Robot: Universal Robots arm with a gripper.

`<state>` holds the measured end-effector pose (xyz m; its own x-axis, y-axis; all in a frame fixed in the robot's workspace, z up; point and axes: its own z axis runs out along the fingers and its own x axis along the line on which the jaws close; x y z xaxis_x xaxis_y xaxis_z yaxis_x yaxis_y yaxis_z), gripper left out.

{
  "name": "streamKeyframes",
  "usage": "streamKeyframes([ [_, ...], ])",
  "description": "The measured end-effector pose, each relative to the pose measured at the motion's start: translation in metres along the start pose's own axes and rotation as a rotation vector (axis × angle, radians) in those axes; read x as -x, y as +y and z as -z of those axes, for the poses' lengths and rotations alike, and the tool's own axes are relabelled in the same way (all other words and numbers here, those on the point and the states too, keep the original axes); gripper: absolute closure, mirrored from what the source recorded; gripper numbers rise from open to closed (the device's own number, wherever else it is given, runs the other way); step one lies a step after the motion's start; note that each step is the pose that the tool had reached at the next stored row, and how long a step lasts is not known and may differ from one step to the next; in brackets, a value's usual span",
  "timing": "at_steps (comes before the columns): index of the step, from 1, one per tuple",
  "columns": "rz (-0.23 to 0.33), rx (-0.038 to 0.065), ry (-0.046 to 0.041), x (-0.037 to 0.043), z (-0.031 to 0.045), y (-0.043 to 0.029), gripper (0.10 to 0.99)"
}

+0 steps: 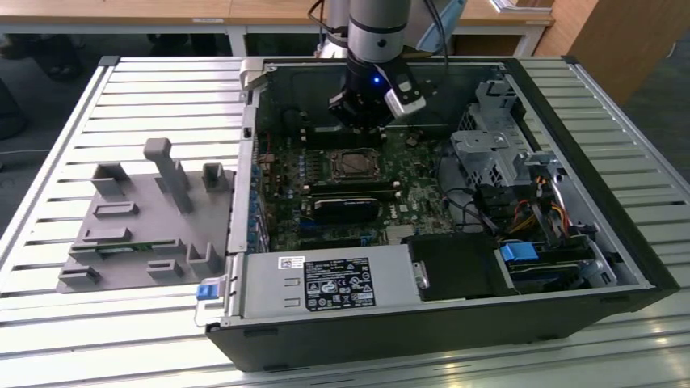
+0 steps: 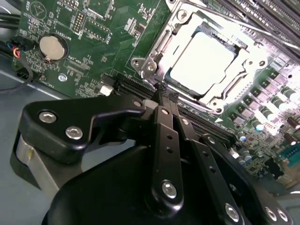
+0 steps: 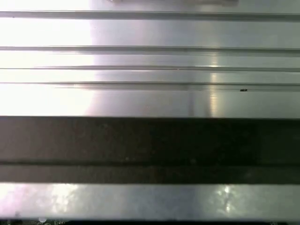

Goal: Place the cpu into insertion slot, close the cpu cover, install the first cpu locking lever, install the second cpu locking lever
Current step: 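Install the first cpu locking lever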

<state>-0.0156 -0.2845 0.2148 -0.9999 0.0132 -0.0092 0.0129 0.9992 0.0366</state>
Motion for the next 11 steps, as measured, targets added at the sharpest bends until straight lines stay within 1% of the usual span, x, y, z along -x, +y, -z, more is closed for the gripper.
streamKeyframes([
  [11, 0.0, 0.0, 0.0, 0.0001, 0.0001, -0.0037, 0.976],
])
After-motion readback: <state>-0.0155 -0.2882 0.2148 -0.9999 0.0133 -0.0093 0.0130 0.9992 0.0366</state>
